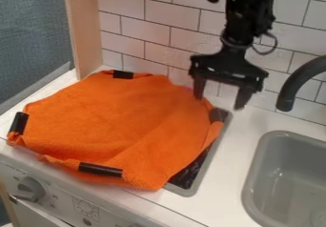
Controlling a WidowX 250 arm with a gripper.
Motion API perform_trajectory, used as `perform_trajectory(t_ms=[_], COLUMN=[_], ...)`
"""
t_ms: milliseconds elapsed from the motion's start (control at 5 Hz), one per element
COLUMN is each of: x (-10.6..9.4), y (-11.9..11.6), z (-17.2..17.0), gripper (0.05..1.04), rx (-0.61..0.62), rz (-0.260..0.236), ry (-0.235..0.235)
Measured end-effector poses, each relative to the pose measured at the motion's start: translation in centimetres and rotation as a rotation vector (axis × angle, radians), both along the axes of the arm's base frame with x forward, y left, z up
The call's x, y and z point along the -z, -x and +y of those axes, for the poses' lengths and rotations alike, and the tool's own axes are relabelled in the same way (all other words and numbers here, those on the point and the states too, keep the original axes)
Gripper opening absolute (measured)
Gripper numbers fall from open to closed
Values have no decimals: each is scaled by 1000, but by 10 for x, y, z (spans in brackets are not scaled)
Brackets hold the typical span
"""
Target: Fold the cloth from right to left
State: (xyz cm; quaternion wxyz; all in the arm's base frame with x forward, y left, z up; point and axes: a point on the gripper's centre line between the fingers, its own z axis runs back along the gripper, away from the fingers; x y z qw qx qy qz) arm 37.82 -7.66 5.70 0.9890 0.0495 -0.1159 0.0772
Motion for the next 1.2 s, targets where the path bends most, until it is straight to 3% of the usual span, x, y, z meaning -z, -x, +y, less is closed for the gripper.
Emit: perform_trajectory(t_ms=[800,1000,1200], x=[35,42,42], y=[-1,-2,-4], z=[-5,-7,-7], gripper=[999,957,683], rx=[-27,-18,2], rz=[80,96,97], ry=[17,23,28])
